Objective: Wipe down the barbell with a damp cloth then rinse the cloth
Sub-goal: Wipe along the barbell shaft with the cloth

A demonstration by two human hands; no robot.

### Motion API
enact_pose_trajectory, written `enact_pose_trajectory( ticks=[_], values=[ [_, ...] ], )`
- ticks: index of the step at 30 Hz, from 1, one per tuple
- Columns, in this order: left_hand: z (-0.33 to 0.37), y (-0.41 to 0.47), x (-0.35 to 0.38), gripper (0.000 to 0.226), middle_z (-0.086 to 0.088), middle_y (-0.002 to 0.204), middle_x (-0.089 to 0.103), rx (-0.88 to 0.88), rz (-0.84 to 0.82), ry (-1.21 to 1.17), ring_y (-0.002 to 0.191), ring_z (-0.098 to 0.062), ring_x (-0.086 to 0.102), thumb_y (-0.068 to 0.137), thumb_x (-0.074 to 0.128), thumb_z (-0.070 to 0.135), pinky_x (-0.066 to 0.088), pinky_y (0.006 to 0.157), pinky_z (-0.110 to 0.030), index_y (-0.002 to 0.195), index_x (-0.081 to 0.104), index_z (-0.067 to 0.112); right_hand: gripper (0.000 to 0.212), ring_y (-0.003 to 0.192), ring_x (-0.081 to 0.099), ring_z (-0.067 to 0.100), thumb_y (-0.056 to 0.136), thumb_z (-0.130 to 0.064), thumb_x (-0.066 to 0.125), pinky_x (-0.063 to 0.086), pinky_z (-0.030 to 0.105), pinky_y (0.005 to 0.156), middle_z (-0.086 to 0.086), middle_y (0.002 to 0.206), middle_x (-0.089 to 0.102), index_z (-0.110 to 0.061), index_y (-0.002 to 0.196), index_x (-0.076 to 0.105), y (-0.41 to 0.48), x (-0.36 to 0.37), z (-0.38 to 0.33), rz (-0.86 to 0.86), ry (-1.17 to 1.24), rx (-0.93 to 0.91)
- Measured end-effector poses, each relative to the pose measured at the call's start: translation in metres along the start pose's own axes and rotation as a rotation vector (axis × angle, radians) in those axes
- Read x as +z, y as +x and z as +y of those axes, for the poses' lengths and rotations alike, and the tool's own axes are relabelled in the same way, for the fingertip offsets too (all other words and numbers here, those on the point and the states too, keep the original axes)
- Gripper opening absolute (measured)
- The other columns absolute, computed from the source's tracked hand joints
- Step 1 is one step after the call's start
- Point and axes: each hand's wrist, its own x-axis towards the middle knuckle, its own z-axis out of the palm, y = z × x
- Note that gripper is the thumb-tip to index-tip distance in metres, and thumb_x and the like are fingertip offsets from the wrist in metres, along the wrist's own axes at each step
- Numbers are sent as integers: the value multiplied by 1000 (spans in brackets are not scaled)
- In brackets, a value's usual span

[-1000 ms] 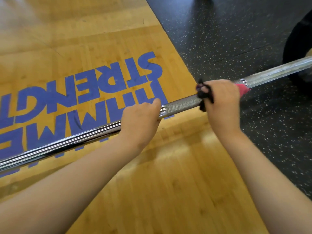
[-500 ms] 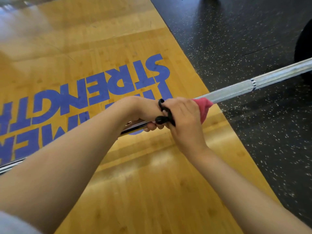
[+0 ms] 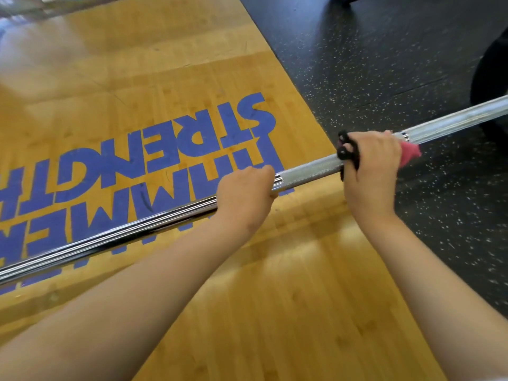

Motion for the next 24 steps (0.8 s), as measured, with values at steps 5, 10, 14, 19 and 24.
enact_pose_trajectory(
  ticks=[5,10,14,19,24],
  values=[
    [-16,30,-21,30,1,56,55,24,-633,-383,53,-19,53,85,67,36,43,55,-30,77,52,12,24,91,50,26,92,-17,46,31,32,87,7,93,64,-6,98,67,-24,23,-55,-41,154,-179],
    [-15,32,-40,30,12,35,46,16,-853,-622,35,-5,42,92,56,13,41,53,-28,64,47,15,26,103,55,23,86,-12,52,35,36,103,7,105,67,-3,105,67,-39,32,-73,-76,203,-339],
    [-9,3,-18,23,8,76,55,31,-188,-154,73,-19,56,86,62,40,35,55,-27,94,51,21,24,97,55,23,84,-11,59,35,35,97,4,99,67,-7,106,67,-23,20,-43,-41,53,-408],
    [-2,-17,7,41,3,66,47,66,160,77,53,-19,44,69,80,24,9,43,-23,97,51,15,21,100,52,21,95,-16,48,24,38,108,3,98,65,-12,107,64,1,-3,9,8,-61,-191],
    [0,-3,6,14,3,63,38,-30,74,82,52,-20,38,93,57,25,18,44,-27,103,49,18,26,106,48,22,99,-23,40,22,44,112,7,104,62,-9,108,60,13,-13,32,66,-35,44]
  ],
)
